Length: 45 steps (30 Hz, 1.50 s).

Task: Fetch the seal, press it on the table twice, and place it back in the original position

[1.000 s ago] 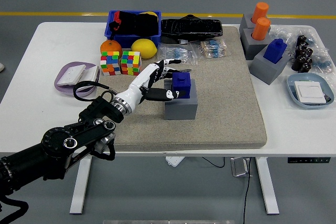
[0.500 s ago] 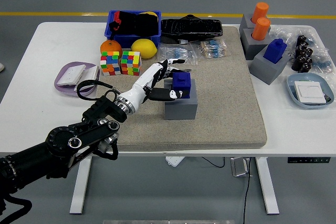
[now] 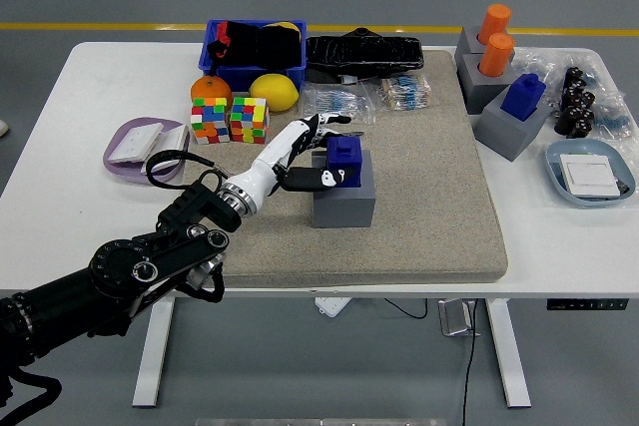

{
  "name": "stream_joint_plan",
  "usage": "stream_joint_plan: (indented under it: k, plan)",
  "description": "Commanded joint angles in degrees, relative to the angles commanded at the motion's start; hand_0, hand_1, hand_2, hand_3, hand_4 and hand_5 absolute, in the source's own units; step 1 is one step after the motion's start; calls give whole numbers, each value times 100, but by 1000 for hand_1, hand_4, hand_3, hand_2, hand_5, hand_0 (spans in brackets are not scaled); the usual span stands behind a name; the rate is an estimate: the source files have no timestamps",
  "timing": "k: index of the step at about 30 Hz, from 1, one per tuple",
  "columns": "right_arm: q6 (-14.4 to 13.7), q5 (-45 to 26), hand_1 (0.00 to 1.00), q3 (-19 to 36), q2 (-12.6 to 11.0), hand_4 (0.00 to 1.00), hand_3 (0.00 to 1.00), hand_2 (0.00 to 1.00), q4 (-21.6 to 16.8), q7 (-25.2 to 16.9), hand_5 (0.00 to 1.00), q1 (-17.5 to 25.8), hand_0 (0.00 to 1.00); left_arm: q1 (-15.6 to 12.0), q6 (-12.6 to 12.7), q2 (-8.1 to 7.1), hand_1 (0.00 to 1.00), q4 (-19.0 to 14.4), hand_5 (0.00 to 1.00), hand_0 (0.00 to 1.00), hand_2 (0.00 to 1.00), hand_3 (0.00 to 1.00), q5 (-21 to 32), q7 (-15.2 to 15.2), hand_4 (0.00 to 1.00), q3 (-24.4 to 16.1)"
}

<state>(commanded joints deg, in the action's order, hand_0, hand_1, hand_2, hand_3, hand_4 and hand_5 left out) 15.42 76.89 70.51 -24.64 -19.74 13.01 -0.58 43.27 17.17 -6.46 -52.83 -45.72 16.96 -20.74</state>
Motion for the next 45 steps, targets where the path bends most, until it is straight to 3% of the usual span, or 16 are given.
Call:
stream_joint_plan:
  k: [8,9,14,15,34,39,45]
  plan:
    - [-1,3,782,-2,-5,859,755,786,2,-3,523,-1,851,6,54,5,703,21,2,784,654,787,-102,-22,721,-1]
    - [0,4,782,-4,-6,860,755,785,3,-2,524,-4,851,10,72,6,605,21,2,758,577,766,-105,-13,707,-7]
    - [-2,9,782,6,-1,860,755,785,0,-5,524,-12,851,27,140,16,605,16,2,758,577,766,-99,24,707,-14]
    - [-2,10,782,11,-1,860,755,786,-2,-6,523,-14,852,30,154,18,536,21,2,709,510,749,-92,32,697,-9]
    - [-3,19,783,30,7,862,755,787,-6,-7,521,-16,860,55,211,-72,531,-173,2,704,501,735,-66,113,689,-177]
    - [1,21,783,48,9,863,755,787,-5,-7,521,-13,860,80,225,-164,535,-287,2,707,504,736,-112,114,691,-329]
    - [1,29,783,61,-2,863,755,786,-1,-5,521,2,861,77,213,-442,537,-525,2,714,506,736,-368,72,699,-735]
